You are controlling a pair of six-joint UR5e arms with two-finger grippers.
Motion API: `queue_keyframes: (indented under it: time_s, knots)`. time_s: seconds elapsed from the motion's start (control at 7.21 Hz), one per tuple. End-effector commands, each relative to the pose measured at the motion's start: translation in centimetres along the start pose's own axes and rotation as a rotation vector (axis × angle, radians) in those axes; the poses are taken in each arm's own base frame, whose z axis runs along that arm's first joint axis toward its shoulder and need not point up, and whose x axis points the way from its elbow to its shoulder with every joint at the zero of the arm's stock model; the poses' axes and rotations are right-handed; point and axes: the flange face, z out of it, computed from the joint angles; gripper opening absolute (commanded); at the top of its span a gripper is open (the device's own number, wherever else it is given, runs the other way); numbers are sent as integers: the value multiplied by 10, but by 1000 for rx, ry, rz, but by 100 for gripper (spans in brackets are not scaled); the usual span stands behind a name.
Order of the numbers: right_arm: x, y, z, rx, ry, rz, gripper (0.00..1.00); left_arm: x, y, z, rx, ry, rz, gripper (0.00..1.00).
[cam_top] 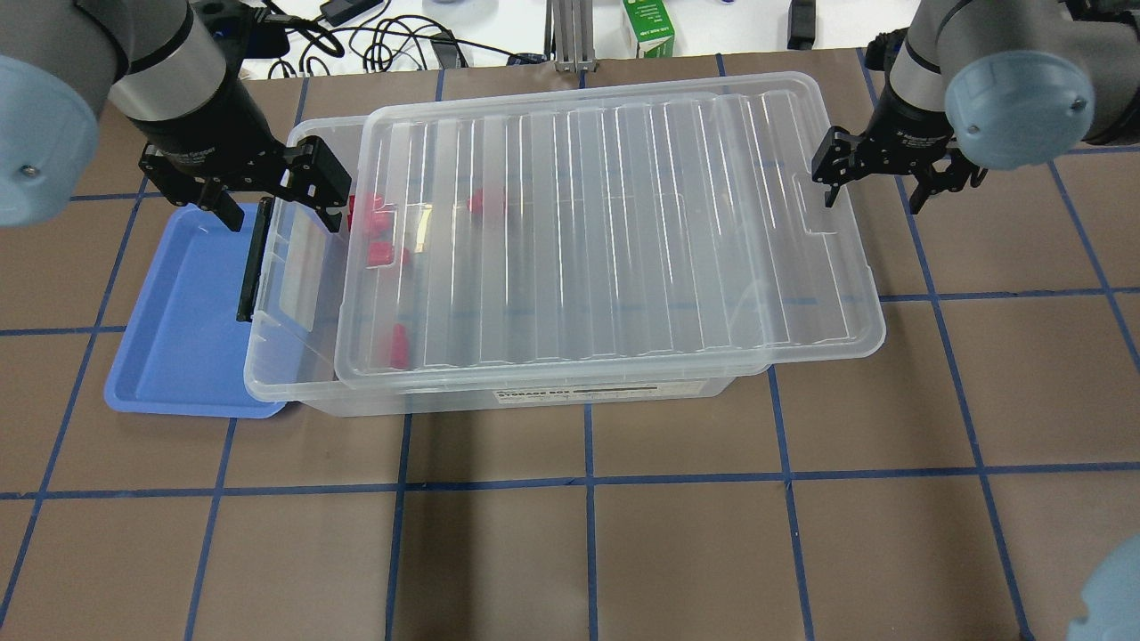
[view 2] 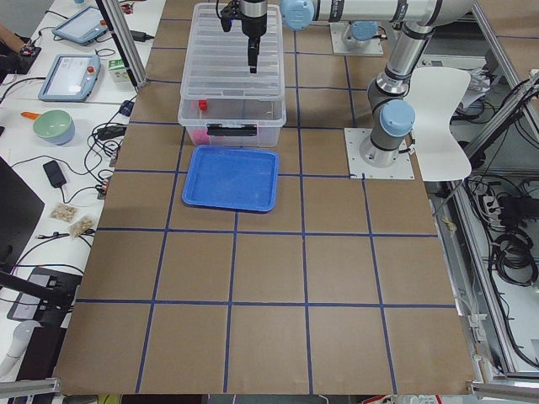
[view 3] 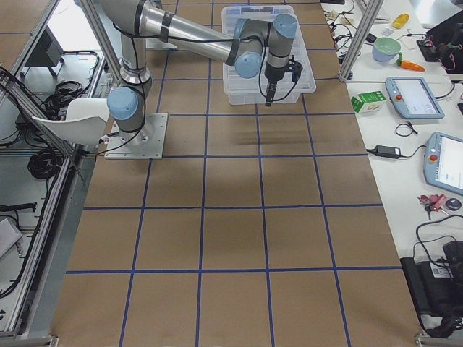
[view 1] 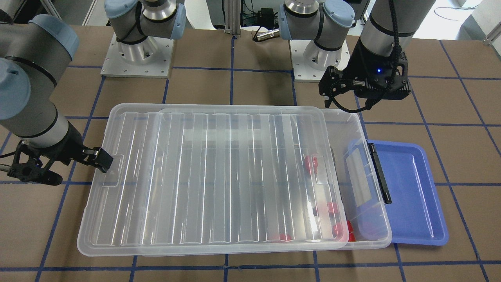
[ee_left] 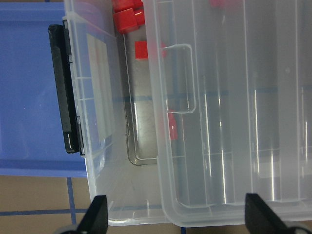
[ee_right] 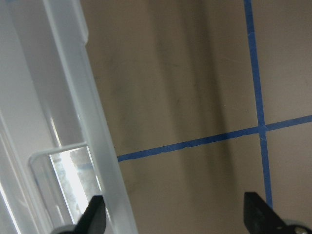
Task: Place red block in blue tray from box
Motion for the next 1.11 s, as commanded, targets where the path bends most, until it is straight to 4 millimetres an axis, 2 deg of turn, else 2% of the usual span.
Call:
queue_keyframes:
  time_s: [0.0,0.42,0.97]
  knots:
    - [28,-8,-1,6,-4,-17,100,0,-2,2,-4,0,0,100]
    - [61,-15,0,8,-3,-61,100,2,-7,12,-23,14,-6,100]
    - [80,-17,-1,6,36,-96,100,0,-12,39,-68,10,-6,100]
